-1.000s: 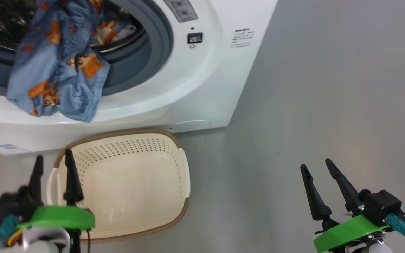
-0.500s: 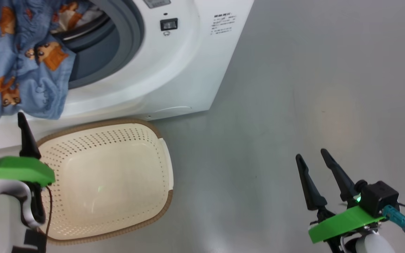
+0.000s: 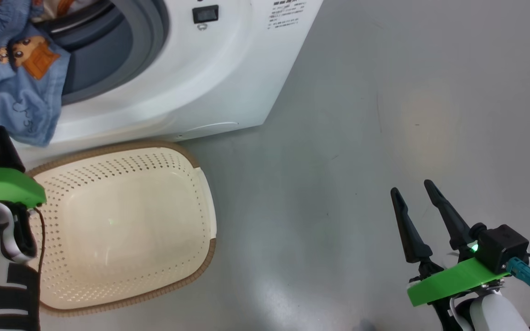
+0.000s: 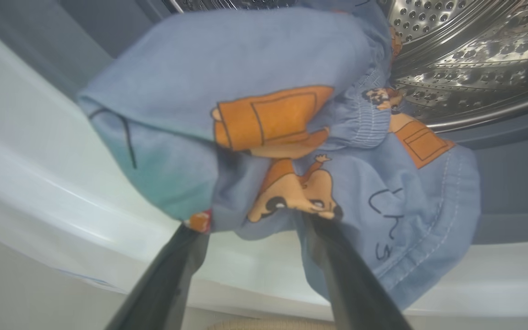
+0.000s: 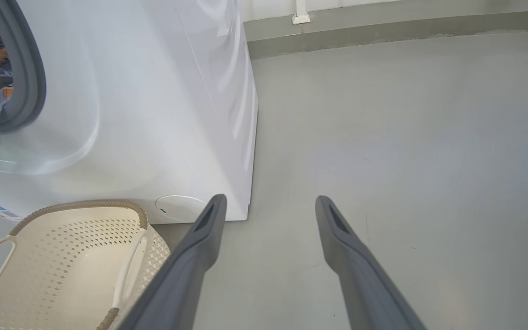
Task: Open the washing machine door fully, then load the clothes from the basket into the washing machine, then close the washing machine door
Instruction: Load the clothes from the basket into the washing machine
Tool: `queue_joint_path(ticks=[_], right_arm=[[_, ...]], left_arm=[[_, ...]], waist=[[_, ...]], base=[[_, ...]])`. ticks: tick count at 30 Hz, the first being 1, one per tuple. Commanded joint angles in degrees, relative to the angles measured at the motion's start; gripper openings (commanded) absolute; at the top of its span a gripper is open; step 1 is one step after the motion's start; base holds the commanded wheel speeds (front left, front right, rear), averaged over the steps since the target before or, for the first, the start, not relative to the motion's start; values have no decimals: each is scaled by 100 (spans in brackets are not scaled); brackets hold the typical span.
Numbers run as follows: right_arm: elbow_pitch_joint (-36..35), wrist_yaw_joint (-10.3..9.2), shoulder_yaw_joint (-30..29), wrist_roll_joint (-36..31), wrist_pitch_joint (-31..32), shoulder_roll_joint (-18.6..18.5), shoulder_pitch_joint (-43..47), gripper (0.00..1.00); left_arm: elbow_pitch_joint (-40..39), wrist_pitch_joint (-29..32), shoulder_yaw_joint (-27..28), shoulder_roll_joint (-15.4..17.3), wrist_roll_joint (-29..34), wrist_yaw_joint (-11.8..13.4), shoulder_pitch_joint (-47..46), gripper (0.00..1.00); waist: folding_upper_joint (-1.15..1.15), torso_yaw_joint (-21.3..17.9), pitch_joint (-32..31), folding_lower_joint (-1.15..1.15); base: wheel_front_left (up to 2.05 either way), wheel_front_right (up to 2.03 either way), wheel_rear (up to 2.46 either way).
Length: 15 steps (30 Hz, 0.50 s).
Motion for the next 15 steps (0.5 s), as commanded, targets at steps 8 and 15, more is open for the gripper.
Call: queue_joint_path(ticks=[8, 15], right_arm=[[-120, 8, 140, -68, -27, 16, -30, 100], [-99, 8, 174, -36, -27, 13, -53, 100]], left_arm=[[-380, -32, 159, 19, 162, -162, -27, 71], [-581, -32, 223, -70, 289, -235, 68, 0]], waist=[[0, 12, 11, 0], [0, 37, -19, 0]], base=[[0, 0, 0], [0, 0, 0]])
